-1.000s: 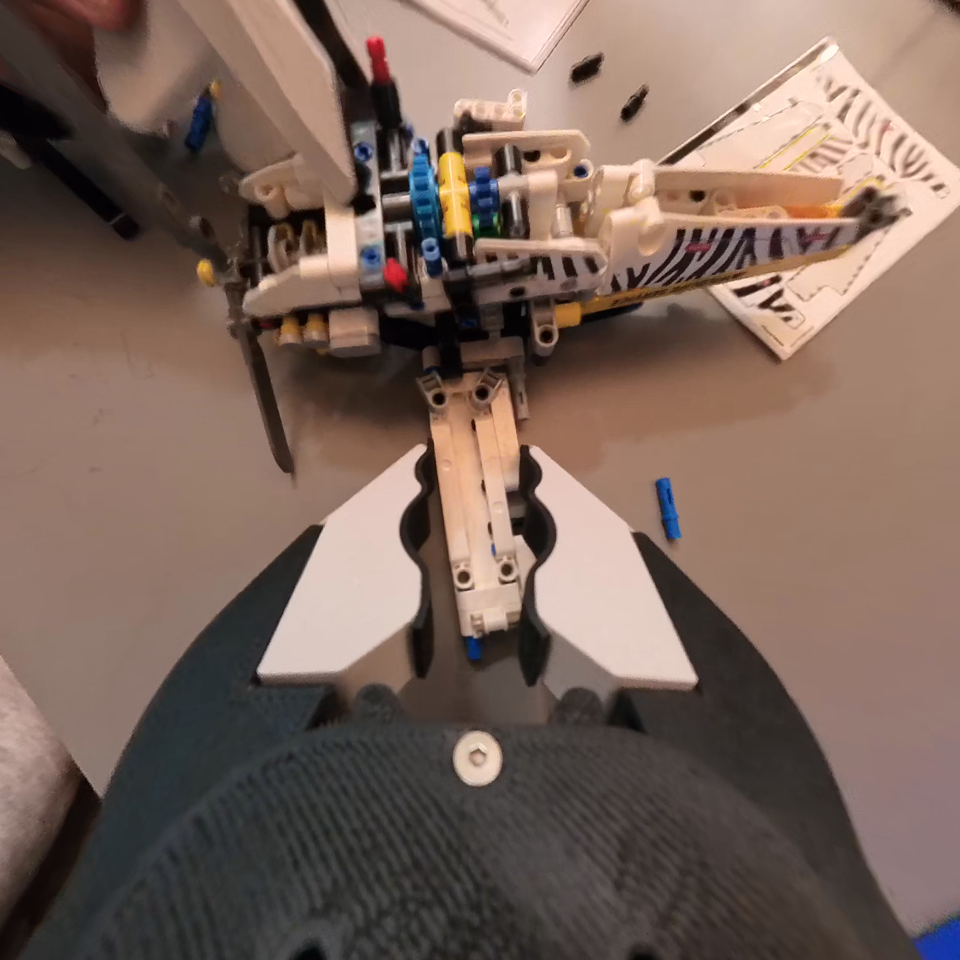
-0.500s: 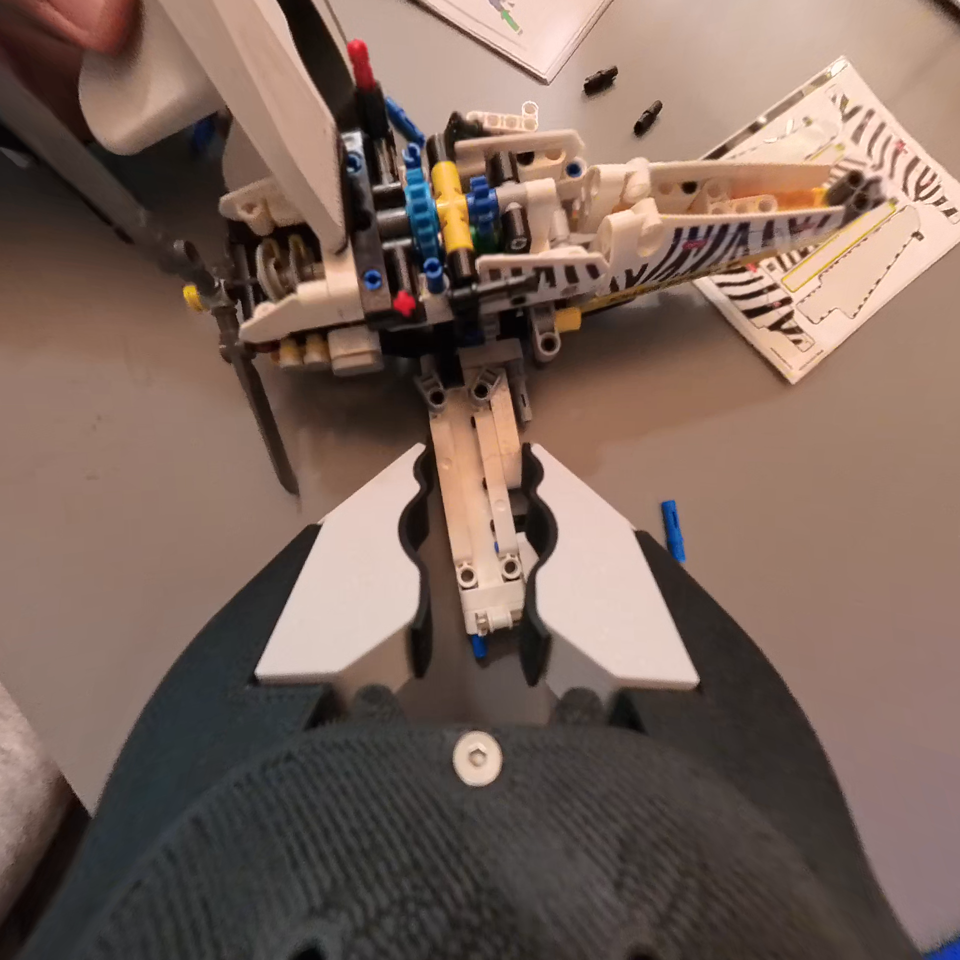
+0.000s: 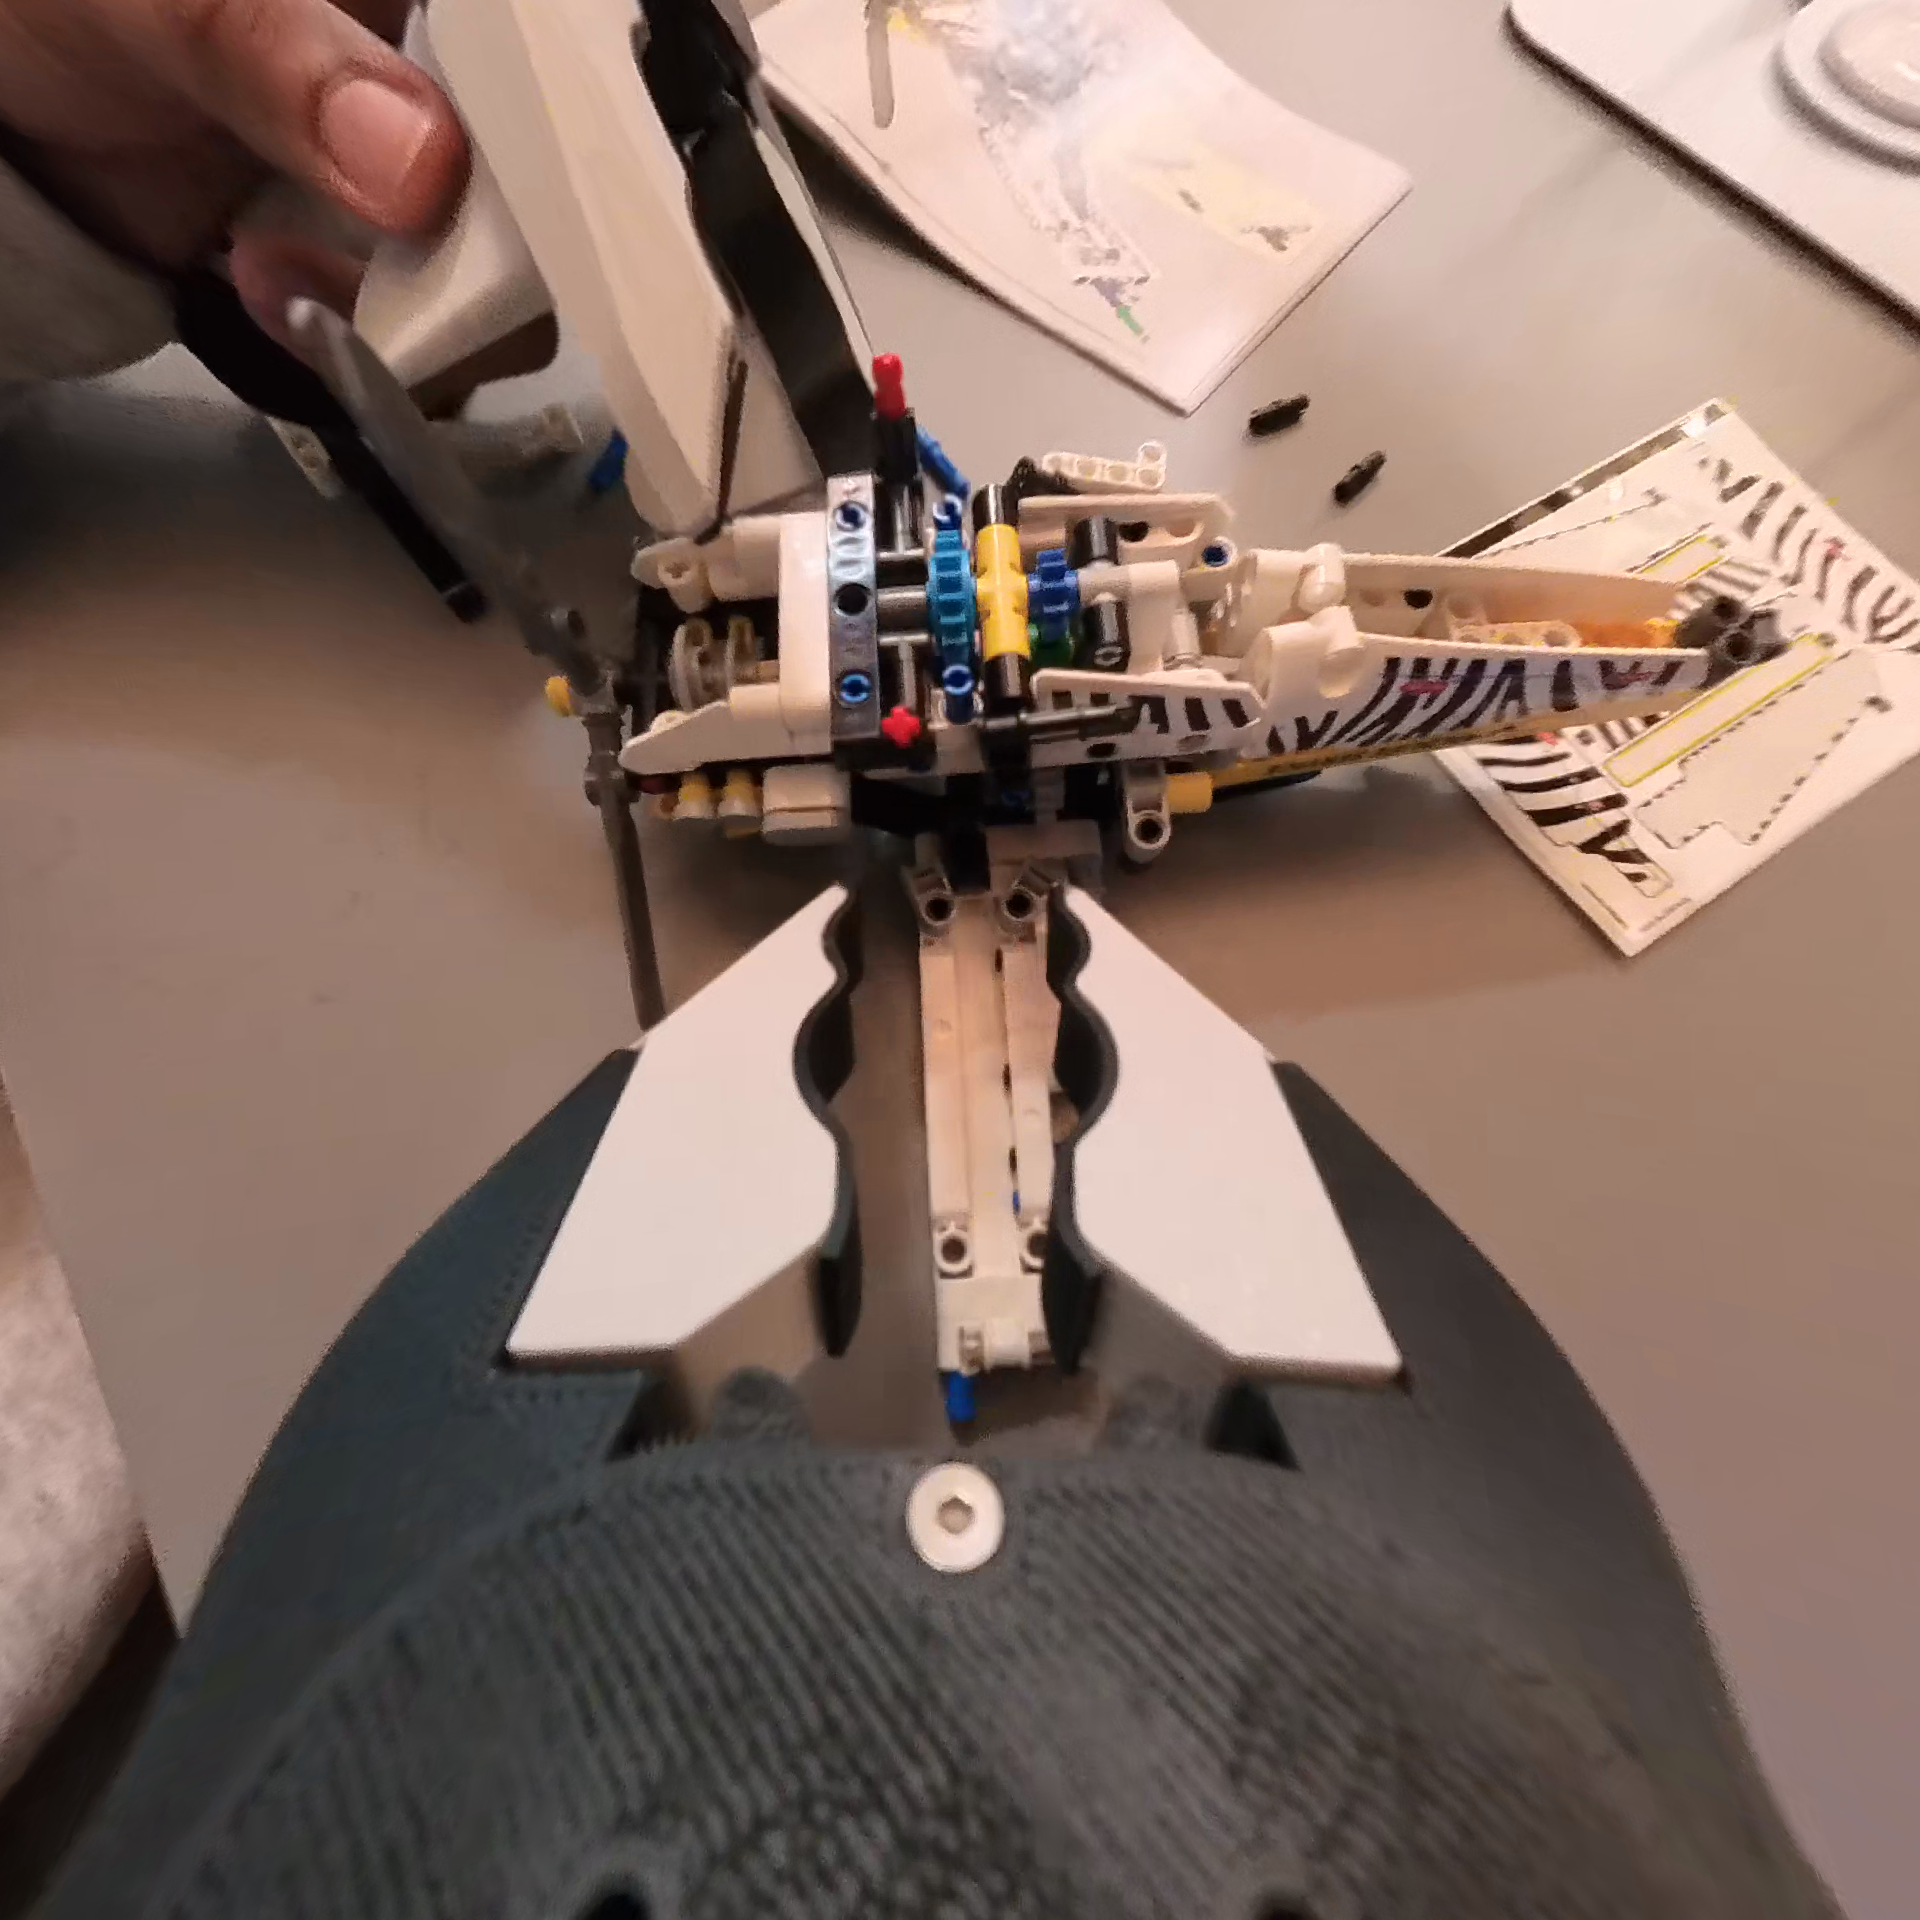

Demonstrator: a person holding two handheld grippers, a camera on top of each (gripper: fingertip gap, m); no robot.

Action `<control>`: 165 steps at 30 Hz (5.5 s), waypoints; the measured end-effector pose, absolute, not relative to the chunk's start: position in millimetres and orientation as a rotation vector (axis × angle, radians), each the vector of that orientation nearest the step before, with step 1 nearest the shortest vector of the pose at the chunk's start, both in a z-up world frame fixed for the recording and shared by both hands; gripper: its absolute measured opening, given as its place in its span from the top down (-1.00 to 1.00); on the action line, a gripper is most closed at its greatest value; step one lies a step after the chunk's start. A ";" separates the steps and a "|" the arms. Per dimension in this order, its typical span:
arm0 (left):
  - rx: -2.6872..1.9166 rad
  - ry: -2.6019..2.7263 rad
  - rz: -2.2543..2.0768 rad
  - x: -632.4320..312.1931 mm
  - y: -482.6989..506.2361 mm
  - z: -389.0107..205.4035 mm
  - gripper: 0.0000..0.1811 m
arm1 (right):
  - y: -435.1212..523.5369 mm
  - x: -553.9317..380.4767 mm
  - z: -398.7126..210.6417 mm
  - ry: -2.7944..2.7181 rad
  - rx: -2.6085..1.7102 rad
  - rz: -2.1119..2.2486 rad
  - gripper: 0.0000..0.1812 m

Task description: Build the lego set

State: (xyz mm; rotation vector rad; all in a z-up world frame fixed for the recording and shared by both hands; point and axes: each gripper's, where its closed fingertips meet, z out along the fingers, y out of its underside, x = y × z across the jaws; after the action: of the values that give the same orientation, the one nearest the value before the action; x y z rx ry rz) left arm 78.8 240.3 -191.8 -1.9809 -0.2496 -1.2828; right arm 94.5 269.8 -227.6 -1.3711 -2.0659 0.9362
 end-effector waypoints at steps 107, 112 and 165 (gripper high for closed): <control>-1.732 -0.314 -1.279 41.1 228.1 -169.1 0.38 | 269.4 152.7 -244.0 -1.959 -1.545 0.944 0.44; -1.648 -0.329 -1.126 16.3 226.0 -154.4 0.37 | 227.1 173.1 -240.1 -2.144 -1.461 1.156 0.57; -1.370 -0.109 -0.491 -11.8 188.1 -75.7 0.58 | 304.0 162.1 -152.0 -1.374 -1.282 1.363 0.67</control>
State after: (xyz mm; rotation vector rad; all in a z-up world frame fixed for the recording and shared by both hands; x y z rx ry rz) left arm -11.8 188.1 -75.7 -1.3697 -0.1094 -0.4906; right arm 162.1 304.0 -152.0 -1.2821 -1.3741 1.3628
